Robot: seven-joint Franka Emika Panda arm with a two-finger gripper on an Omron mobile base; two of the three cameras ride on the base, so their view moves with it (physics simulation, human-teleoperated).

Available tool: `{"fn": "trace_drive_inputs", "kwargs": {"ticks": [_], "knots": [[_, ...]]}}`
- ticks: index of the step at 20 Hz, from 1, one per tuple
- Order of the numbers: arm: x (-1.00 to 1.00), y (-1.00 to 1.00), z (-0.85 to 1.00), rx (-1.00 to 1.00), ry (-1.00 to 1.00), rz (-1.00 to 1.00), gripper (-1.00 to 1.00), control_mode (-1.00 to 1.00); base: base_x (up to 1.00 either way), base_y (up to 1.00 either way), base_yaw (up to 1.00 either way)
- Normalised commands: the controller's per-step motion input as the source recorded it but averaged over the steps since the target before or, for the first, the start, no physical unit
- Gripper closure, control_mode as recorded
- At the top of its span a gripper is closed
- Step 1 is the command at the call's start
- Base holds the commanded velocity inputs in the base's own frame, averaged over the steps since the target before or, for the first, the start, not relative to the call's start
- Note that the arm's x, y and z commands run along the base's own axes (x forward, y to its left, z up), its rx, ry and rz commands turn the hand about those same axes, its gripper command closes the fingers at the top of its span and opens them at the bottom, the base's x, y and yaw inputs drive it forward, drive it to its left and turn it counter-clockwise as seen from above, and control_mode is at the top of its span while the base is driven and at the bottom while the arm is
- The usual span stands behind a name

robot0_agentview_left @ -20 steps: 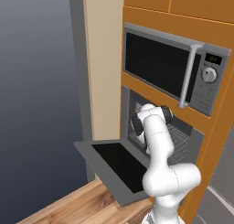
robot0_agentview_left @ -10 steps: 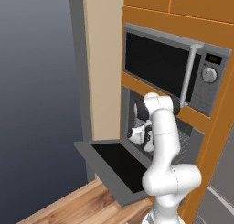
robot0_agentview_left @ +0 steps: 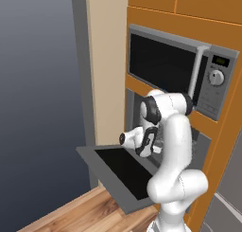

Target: Place the fish on the bottom rack of the oven, and slide the tray back inside. Close the oven door.

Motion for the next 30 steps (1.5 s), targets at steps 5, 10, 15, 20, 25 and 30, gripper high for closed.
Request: {"fn": "trace_drive_inputs", "kwargs": {"ticks": [5,10,15,20,25,30], "knots": [[-0.3,0.44,1.0,0.05,-0.14,-0.01,-1.0,-1.0,0.0,0.0,0.0],[-0.66,0.58,1.0,0.05,-0.21,0.0,-1.0,-1.0,0.0,0.0,0.0],[-0.91,0.52,0.98,0.05,-0.3,0.0,-1.0,-1.0,0.0,0.0,0.0],[-0.82,0.66,0.82,0.04,-0.24,0.0,-1.0,-1.0,0.0,0.0,0.0],[-0.67,0.9,0.57,0.0,-0.17,0.01,-1.0,-1.0,0.0,0.0,0.0],[-0.49,0.93,0.46,0.0,-0.21,0.0,-1.0,-1.0,0.0,0.0,0.0]]}}
